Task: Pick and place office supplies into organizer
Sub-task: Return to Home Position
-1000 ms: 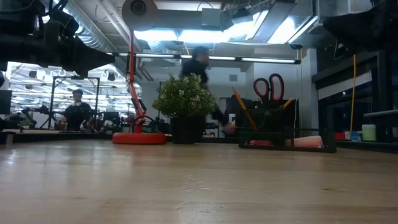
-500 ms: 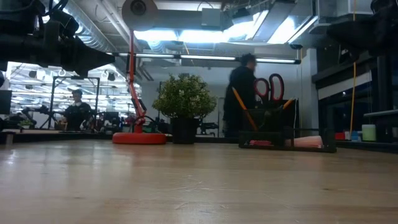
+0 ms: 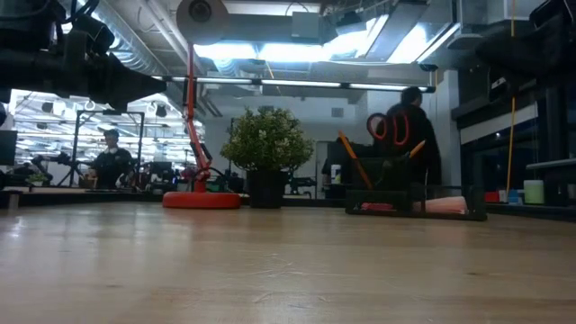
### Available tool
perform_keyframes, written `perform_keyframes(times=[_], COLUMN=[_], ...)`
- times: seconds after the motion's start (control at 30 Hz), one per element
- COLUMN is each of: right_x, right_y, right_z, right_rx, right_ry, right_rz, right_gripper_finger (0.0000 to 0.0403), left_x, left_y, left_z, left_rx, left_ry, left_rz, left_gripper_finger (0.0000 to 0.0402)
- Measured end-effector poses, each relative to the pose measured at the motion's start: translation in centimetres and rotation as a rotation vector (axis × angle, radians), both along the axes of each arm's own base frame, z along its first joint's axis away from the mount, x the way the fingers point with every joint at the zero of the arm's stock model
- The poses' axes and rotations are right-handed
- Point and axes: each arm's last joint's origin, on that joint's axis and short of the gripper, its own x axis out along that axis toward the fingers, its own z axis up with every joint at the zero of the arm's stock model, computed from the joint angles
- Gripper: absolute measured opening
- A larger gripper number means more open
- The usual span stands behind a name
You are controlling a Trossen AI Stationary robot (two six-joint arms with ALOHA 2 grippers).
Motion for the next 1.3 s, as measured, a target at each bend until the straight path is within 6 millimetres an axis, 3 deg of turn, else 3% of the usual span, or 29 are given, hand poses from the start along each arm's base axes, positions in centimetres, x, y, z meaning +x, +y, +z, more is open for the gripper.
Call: perform_keyframes(times=[0.27,1.3], right_x=[0.00,0.00], right_y=[0.00,0.00], right_z=[0.01,0.00], right_rx=[0.183,0.150], right_ry=[0.004,0.004], right_rz=[0.022,0.017], right_gripper_finger=[0.0023,0.0023], left_x=[0.00,0.00], left_y=[0.00,0.00], left_z=[-0.02,-0.02], left_rx=[0.000,0.000], left_ry=[0.002,0.002], left_rz=[0.000,0.000], left_gripper_finger=[0.0006,0.0004])
